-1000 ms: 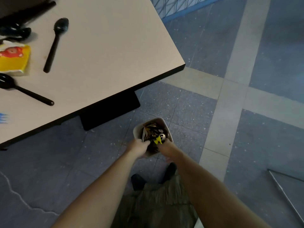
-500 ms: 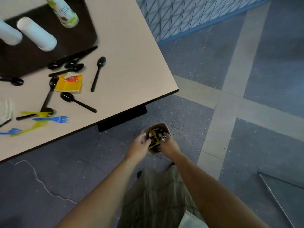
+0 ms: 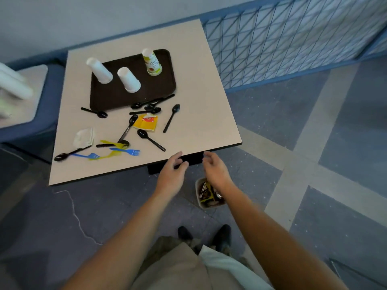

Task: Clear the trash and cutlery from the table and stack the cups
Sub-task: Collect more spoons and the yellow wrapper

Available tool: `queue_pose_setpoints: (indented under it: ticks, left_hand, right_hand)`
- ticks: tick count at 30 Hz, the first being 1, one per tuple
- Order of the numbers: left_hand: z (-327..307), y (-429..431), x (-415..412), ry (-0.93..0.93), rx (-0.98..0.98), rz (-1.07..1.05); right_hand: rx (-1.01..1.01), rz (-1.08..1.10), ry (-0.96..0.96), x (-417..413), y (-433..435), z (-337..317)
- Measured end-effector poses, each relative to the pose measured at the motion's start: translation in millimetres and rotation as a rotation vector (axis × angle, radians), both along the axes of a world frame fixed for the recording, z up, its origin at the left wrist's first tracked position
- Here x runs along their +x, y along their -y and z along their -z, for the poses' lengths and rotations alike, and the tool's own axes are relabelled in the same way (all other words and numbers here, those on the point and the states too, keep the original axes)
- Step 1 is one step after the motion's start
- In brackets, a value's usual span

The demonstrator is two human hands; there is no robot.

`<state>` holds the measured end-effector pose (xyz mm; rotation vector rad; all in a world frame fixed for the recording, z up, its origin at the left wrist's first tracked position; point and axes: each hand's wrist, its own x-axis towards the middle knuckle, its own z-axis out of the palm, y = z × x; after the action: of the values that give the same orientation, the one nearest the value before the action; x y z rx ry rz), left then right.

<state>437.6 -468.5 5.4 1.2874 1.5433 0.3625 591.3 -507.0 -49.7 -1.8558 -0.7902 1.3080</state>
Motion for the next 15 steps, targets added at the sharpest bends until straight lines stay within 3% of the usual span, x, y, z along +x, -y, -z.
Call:
queue_pose_setpoints:
  ticks: [10,15]
  left_hand:
    - [-40,-64,-56,0.152,0.075,-0.247]
    - [-35,-123,-103,0.175,0.08,-0.244]
  right_hand:
    - [0.107,-0.053,0.014,-43,-105,-43]
    - [0.04,-0.168,0.222,-75,-175,-25]
